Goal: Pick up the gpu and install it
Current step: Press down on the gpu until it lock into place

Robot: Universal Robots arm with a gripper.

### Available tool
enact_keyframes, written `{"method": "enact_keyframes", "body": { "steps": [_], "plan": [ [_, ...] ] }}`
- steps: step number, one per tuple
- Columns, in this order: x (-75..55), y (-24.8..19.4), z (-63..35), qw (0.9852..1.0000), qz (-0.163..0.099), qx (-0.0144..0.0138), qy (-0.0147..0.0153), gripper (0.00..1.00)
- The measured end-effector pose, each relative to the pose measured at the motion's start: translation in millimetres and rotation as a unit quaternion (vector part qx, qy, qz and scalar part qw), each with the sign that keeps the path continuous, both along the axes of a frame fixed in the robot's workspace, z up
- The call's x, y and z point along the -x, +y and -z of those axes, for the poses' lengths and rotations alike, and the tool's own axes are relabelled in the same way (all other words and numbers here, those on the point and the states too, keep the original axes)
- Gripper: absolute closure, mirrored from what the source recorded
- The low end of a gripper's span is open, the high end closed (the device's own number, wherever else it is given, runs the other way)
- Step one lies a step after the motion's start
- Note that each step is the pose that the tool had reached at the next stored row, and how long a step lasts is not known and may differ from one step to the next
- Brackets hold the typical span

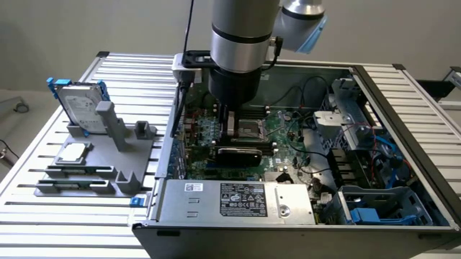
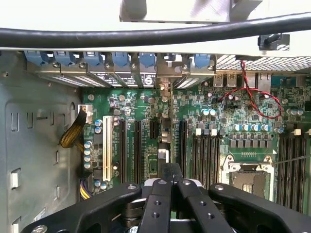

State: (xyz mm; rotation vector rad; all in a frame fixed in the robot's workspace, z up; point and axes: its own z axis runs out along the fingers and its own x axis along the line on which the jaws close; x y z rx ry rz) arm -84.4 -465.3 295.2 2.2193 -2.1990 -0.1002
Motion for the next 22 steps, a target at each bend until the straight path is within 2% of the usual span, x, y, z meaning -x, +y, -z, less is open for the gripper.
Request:
{"method": "enact_keyframes", "body": {
  "steps": [5, 12, 22],
  "plan": [
    [4.2, 1.7, 9.2, 1.0000, 0.000, -0.0004, -0.0007, 0.89],
    [4.5, 7.8, 18.0, 1.0000, 0.000, -0.0009, -0.0007, 0.89],
    [4.6, 8.3, 22.2, 1.0000, 0.000, -0.0008, -0.0007, 0.89]
  ]
}}
